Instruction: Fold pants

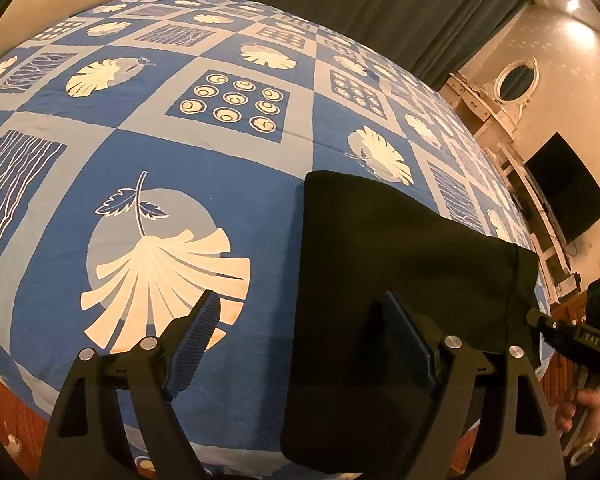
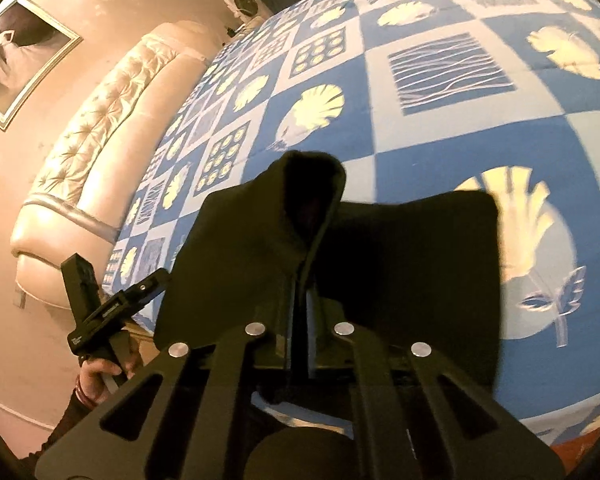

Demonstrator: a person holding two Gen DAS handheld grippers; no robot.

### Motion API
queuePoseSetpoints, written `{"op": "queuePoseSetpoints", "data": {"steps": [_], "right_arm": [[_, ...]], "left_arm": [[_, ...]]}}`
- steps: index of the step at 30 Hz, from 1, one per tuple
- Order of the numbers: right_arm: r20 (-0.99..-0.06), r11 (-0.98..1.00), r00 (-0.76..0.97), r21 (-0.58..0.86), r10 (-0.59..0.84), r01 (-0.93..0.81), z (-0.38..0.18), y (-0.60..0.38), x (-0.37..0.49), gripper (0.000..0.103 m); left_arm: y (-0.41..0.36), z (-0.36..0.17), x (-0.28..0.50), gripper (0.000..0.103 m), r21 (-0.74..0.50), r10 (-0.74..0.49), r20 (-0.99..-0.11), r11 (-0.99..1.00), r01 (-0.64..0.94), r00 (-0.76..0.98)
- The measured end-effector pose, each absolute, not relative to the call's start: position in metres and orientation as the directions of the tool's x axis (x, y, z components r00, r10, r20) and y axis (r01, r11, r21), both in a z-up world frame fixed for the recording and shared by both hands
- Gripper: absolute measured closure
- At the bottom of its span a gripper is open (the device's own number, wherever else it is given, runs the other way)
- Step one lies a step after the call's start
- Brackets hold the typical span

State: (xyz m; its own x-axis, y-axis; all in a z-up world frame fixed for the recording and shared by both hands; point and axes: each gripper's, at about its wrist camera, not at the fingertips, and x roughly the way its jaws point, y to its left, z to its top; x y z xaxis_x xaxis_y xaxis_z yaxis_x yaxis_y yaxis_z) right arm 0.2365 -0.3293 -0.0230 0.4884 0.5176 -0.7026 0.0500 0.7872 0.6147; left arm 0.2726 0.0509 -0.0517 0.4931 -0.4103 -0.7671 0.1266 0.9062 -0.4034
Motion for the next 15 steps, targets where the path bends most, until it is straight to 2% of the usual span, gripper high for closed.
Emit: {"op": "queuePoseSetpoints", "data": {"steps": [5, 9, 11, 12, 13, 15], "right_arm": [[-0.722, 0.797, 0.501, 0.596, 0.477, 0.101, -0.022, -0.364, 0.228, 0.103], [-0.674, 0.723, 0.488, 0.681, 0.554, 0.120, -0.034, -0.376, 0.224, 0.099], [-0.657, 0.693, 0.452, 0.713, 0.604, 0.109, -0.043, -0.369, 0.226, 0.084], [-0.652, 0.683, 0.442, 0.722, 0.617, 0.112, -0.047, -0.365, 0.227, 0.067], [-0.648, 0.672, 0.422, 0.732, 0.634, 0.116, -0.053, -0.359, 0.230, 0.058], [-0.667, 0.681, 0.386, 0.722, 0.638, 0.122, -0.062, -0.348, 0.239, 0.053]], "left_arm": [[0.043, -0.052, 0.271, 0.021, -0.411, -0.434, -0.765, 0.898, 0.159, 0.475], [0.034, -0.053, 0.270, 0.021, -0.397, -0.440, -0.770, 0.897, 0.194, 0.462], [0.032, -0.053, 0.270, 0.021, -0.387, -0.436, -0.770, 0.899, 0.203, 0.466], [0.031, -0.053, 0.269, 0.021, -0.384, -0.435, -0.771, 0.900, 0.205, 0.466], [0.031, -0.053, 0.269, 0.021, -0.381, -0.432, -0.773, 0.902, 0.204, 0.464], [0.032, -0.054, 0.270, 0.021, -0.384, -0.432, -0.776, 0.902, 0.200, 0.460]]}}
